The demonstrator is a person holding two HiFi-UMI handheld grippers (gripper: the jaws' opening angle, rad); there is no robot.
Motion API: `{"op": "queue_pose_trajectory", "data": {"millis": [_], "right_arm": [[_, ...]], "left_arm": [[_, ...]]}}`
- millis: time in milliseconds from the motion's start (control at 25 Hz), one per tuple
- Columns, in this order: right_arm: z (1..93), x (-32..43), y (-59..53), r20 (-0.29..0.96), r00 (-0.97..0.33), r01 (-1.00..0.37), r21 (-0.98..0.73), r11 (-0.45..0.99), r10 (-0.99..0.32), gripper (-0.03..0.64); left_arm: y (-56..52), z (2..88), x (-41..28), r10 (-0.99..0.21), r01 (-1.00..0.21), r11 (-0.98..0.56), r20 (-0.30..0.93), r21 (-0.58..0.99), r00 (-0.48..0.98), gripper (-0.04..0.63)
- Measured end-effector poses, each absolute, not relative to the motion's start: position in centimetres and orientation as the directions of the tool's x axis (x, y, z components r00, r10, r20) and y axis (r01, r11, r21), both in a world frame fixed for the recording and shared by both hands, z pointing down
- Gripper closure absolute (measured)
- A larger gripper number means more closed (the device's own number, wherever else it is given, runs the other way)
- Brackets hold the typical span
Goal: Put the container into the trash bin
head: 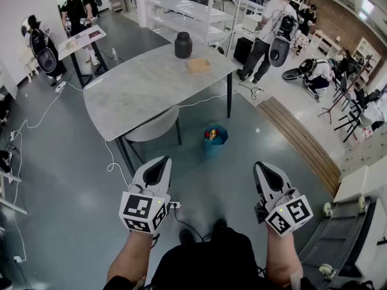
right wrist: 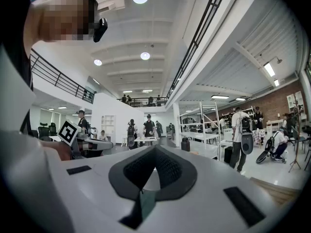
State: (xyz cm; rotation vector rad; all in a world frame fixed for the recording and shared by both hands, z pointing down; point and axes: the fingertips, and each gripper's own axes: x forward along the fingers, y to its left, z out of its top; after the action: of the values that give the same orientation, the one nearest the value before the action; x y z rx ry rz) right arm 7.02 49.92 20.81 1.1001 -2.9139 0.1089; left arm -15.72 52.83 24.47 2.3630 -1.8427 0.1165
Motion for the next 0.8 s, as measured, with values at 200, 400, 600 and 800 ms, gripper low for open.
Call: {"op": "queue_pose_trajectory", "data": {"millis": [200,400,600,800], "right_arm": [[21.9,8.0,49.0,0.072,-0.751,-0.66,-0.092,0.745,-0.656,0.626],[21.9,7.9,47.6,0.059,-0.761,-0.648,-0.108,0.754,-0.646,0.626],[22.6,8.5,45.2,0.059,-0.762,-0.647,-0.119,0.753,-0.645,0.626],[22.8,10.7,41.8,0.037,-0.762,-0.643,-0.151,0.75,-0.646,0.624]], "left_arm": [[51.9,24.6,-15.5,-0.959,-0.971,-0.231,0.151,0.064,0.238,0.588],[50.4,24.5,-15.6,-0.959,-0.971,-0.227,0.16,0.072,0.236,0.588],[48.1,24.7,-13.9,-0.949,-0.966,-0.252,0.179,0.055,0.258,0.588],[44.8,25.0,-12.3,-0.95,-0.97,-0.238,0.193,0.052,0.244,0.588]]}}
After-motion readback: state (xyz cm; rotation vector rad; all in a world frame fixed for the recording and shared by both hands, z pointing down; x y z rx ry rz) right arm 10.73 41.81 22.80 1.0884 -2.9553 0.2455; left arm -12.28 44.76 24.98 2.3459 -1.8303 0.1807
